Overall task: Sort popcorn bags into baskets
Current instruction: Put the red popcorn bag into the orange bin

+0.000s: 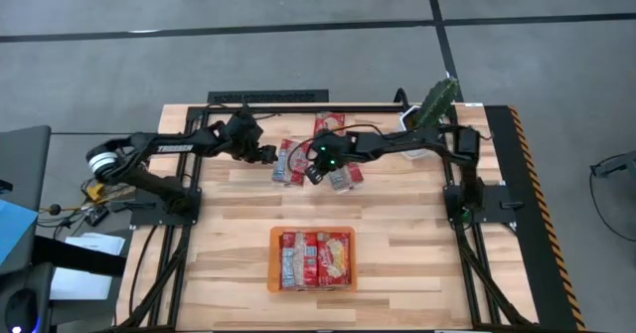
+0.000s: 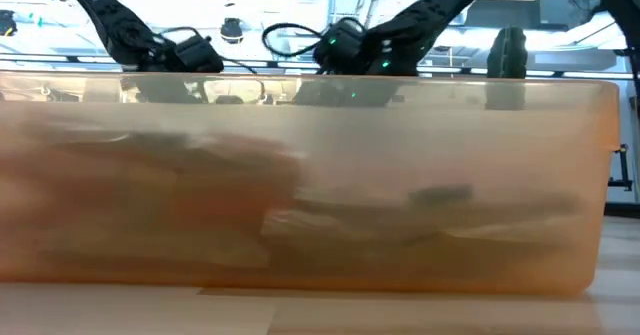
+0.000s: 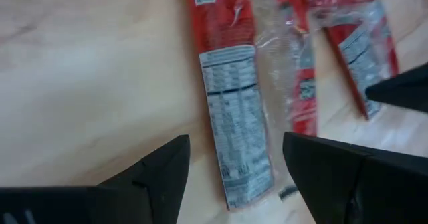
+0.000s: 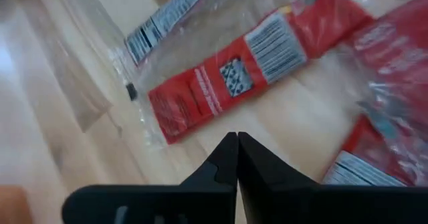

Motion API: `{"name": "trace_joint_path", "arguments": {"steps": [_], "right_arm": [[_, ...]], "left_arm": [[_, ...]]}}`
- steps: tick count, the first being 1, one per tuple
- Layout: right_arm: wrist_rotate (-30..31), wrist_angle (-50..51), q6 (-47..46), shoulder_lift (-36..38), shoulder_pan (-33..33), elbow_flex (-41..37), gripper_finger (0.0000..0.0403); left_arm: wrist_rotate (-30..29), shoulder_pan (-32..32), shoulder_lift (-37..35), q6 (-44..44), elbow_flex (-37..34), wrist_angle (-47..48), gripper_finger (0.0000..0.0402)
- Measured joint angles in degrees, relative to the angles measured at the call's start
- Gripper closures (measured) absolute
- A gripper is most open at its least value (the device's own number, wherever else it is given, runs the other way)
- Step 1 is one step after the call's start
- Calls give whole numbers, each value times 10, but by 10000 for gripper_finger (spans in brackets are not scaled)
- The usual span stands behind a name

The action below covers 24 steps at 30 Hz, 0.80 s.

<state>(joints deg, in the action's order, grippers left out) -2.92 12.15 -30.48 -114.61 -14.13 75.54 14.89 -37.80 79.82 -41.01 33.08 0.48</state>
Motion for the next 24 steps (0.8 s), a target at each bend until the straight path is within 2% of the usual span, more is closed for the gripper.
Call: {"name": "trace_joint_path", "arguments": {"steps": [5,11,15,24], "right_arm": [[-3,8,6,-51,2,27,387],[-3,2,9,-66,-2,31,384],[-3,-24,12,-66,-4,30,376],[-13,-57,35,-66,-12,30,390]], "left_arm": [[42,-5,74,1,0,-56,175],[83,-5,129,-8,1,-130,175],[86,-5,131,-11,1,-148,175],[91,3,132,-13,1,-156,175]]}}
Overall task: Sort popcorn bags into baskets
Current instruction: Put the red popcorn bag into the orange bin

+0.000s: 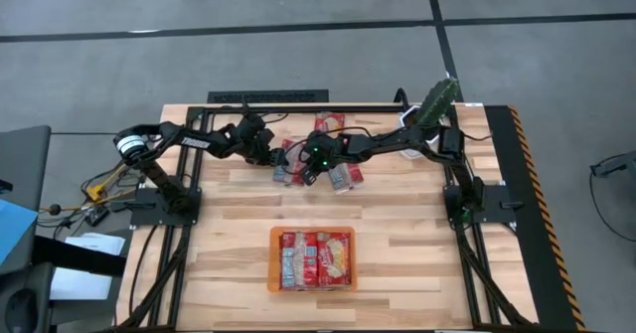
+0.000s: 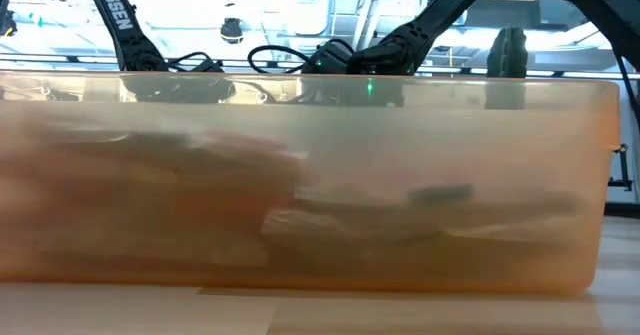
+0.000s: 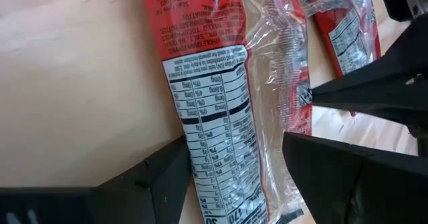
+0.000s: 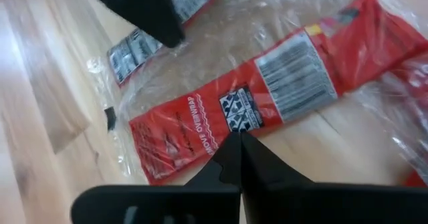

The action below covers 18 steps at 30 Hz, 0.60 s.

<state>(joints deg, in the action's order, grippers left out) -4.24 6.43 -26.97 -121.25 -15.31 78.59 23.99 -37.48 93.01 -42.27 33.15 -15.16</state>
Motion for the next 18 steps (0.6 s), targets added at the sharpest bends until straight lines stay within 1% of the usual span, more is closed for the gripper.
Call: {"name": "trace_joint_path", "arguments": {"steps": [7,14,16,18], "right_arm": [[-1,-29,5,0,-2,0,380],[-1,-10,5,2,0,0,390],[3,8,5,20,3,-2,389],[25,11,5,41,8,1,387]], "left_arm": [[1,9,0,0,-1,-11,180],[-2,21,0,-1,-1,-16,209],[-12,21,0,0,-1,-11,214],[-22,21,0,-1,-1,-9,216]]}}
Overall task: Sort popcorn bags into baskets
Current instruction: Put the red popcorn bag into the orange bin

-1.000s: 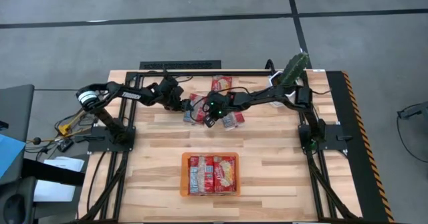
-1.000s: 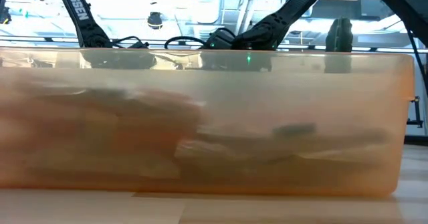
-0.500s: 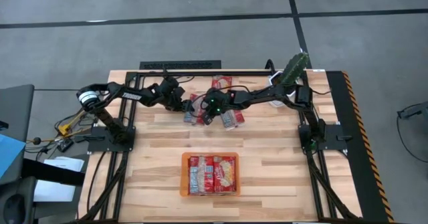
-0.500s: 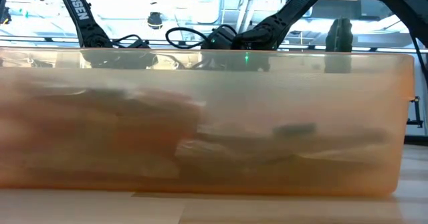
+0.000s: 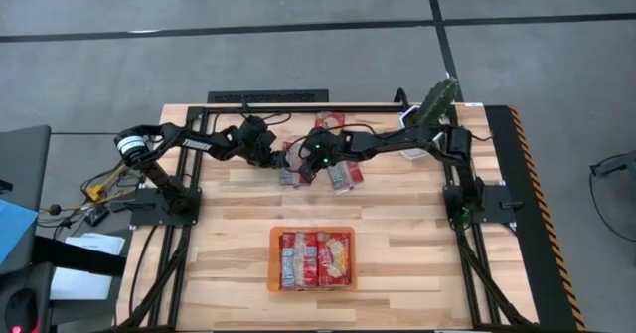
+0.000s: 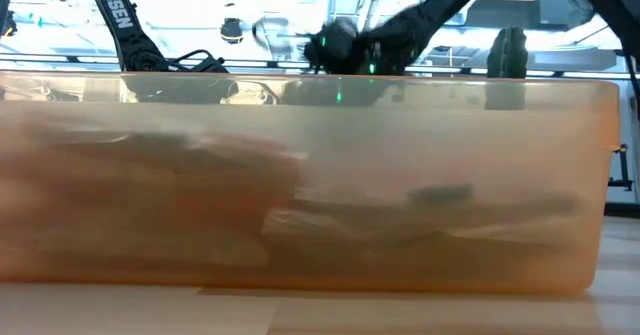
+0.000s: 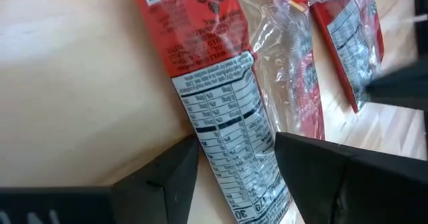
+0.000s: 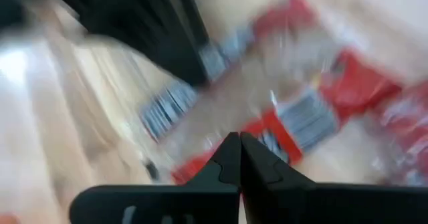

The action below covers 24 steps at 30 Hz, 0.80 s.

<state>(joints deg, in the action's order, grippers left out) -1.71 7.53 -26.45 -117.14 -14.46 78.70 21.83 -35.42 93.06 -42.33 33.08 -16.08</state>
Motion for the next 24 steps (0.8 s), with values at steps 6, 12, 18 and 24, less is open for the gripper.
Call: {"name": "trace_joint_path", "arguments": {"steps": [6,12,18,24], "right_arm": [[36,78,-3,-2,6,-4,391],[47,52,-6,-44,12,-1,387],[43,28,-4,-56,14,6,388],[41,29,13,-60,12,17,386]], "left_arm": [[-1,1,0,-3,0,-4,204],[4,1,0,-9,0,-6,172],[7,10,6,-20,0,-17,160],[-4,18,7,-20,0,-20,179]]}}
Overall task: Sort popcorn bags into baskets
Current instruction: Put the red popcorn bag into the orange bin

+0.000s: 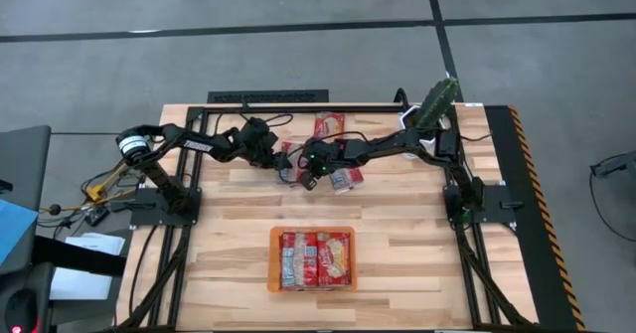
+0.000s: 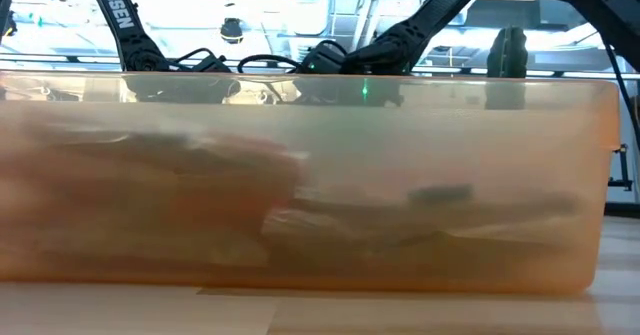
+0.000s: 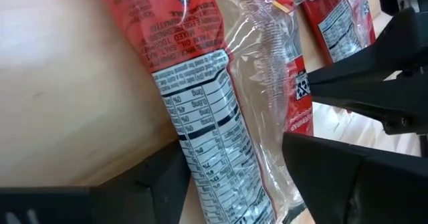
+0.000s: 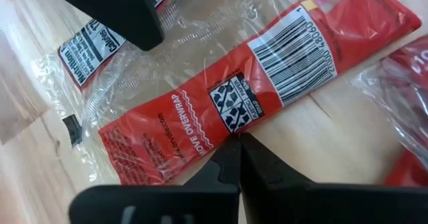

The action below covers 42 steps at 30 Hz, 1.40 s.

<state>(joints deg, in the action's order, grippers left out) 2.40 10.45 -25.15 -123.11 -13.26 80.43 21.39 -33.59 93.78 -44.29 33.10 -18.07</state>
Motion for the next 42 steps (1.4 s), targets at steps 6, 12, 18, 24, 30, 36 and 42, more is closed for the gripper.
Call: {"name": "trace_joint_path", "arguments": {"steps": [6,12,18,24,30,36,42], "right_arm": [[-9,2,2,0,-1,2,385],[-10,5,2,3,-1,2,387],[-15,42,11,55,-1,4,380],[-11,93,31,153,-4,3,388],[8,182,47,266,-8,2,381],[44,255,49,376,-8,3,378],[55,341,38,473,-2,2,389]], "left_arm": [[-10,0,1,-6,0,-1,242],[-11,0,1,-1,0,-6,327],[-4,1,1,0,0,-13,392],[25,0,0,-41,0,-45,384],[81,3,-39,-99,0,-68,397],[52,13,-141,-143,0,-38,399],[-41,91,-241,-201,0,-19,401]]}}
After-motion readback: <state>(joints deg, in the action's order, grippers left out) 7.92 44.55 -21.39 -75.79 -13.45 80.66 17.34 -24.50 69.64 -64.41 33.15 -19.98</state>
